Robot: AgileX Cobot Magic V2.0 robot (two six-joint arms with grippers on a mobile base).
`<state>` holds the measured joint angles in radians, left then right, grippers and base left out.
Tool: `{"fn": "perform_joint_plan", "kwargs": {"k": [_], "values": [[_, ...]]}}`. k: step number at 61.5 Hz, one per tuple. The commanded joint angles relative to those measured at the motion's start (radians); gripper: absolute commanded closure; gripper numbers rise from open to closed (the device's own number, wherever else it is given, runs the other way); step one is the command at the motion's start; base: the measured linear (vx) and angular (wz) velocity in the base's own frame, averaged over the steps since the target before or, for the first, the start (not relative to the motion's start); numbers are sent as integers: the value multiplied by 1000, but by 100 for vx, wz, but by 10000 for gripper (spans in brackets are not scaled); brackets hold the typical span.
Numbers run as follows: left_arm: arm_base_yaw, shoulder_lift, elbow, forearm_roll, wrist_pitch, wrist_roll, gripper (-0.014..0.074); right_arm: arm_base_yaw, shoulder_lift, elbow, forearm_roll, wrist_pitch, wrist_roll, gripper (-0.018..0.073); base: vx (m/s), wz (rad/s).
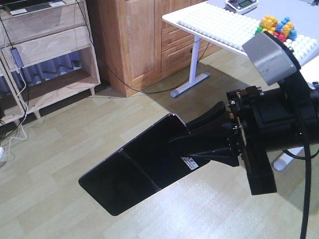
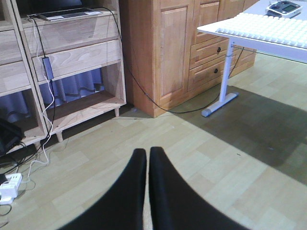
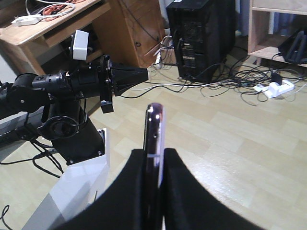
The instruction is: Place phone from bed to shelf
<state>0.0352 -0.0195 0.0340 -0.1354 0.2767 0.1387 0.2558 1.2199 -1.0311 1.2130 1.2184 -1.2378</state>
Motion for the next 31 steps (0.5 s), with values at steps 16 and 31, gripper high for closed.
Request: {"fn": "perform_joint_plan", "kwargs": {"k": [16,31], "values": [[2,-7,2,-10,-73,-4,596,-2,-25,-27,87,72,-7,561,33,2],[2,-7,2,-10,-73,-4,596,-2,-25,-27,87,72,-8,561,35,1]]}}
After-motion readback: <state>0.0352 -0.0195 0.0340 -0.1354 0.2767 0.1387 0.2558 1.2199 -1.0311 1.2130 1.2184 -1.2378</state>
